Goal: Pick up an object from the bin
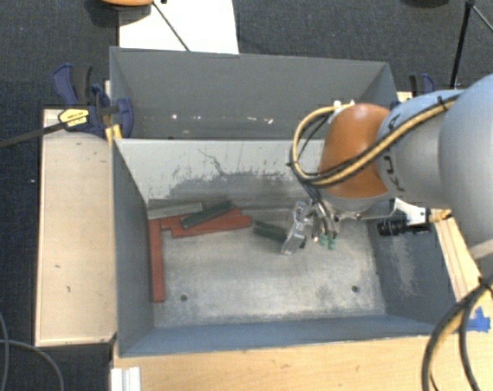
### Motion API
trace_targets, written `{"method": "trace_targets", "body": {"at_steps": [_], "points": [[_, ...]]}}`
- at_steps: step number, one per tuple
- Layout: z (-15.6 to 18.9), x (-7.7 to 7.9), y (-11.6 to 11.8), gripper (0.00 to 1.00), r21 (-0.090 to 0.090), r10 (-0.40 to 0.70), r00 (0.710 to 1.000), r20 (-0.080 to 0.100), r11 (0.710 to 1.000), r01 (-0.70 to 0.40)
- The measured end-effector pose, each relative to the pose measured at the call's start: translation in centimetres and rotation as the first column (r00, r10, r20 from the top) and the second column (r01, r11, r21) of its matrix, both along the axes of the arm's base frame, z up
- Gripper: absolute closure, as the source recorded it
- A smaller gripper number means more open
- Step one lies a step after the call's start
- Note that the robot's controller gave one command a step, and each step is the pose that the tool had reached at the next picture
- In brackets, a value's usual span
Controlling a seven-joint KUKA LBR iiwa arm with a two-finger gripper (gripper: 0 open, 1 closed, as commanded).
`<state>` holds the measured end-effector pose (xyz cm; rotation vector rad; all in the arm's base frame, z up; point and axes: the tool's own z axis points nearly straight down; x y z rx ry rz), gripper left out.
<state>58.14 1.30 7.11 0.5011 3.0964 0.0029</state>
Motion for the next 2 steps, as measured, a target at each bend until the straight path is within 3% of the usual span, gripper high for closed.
{"method": "trace_targets", "body": {"at_steps": [1,2], "points": [[0.0,0.0,0.0,1.00,0.000,0.001,1.000,0.000,1.000,-0.001],[13.5,1.2,-2.0,1.00,-0.001,-0.011,1.000,-0.002,1.000,0.011]]}}
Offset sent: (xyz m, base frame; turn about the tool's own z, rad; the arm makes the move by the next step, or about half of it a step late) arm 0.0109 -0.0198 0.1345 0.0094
